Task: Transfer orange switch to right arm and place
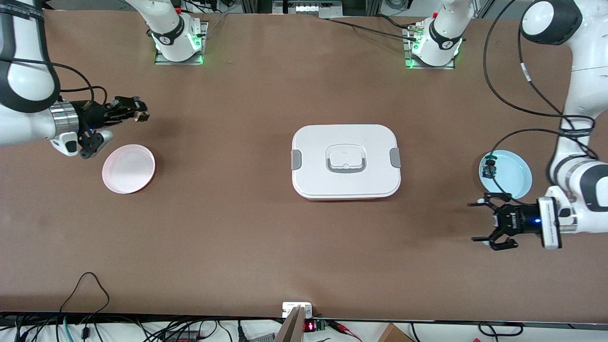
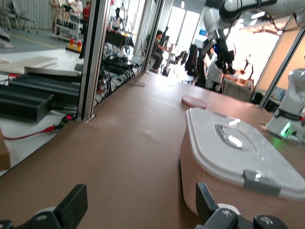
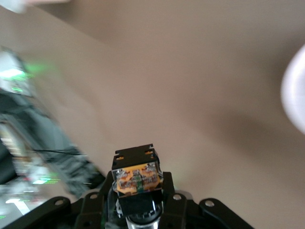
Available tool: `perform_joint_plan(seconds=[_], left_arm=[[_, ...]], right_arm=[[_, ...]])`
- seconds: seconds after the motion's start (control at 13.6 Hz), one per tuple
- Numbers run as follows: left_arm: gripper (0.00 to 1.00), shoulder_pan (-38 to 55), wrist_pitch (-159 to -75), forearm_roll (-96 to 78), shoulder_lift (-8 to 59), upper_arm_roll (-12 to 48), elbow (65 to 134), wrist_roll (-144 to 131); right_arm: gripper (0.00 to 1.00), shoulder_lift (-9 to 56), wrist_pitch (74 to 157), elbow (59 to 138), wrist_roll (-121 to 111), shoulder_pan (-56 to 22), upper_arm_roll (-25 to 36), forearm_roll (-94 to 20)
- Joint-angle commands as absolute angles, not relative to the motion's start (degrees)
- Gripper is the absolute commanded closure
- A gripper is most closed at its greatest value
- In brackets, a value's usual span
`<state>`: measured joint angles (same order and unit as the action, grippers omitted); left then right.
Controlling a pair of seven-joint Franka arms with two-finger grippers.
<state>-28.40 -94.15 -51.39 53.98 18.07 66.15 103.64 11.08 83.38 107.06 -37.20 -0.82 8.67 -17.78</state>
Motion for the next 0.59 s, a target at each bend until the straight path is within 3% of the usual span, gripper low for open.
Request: perform_joint_plan(seconds=[0.0, 0.22, 0.52], left_arm=[[0.00, -27.5, -95.3, -38.3, 52.5, 14.7, 58.7, 101.7], [0.00, -27.5, -96.2, -25.6, 50.5, 12.9, 53.2, 94.0], [0.00, -27.1, -96.1, -13.0, 42.6, 13.0, 52.6, 81.5]], right_arm=[[0.91, 10.0, 89.2, 107.8, -41.4, -1.1, 8.3, -9.1], [0.91, 10.1, 99.5, 111.6, -47.5, -1.3, 8.2, -1.5], [0.91, 10.0, 115.3, 120.0, -56.1, -1.2, 8.3, 0.9]])
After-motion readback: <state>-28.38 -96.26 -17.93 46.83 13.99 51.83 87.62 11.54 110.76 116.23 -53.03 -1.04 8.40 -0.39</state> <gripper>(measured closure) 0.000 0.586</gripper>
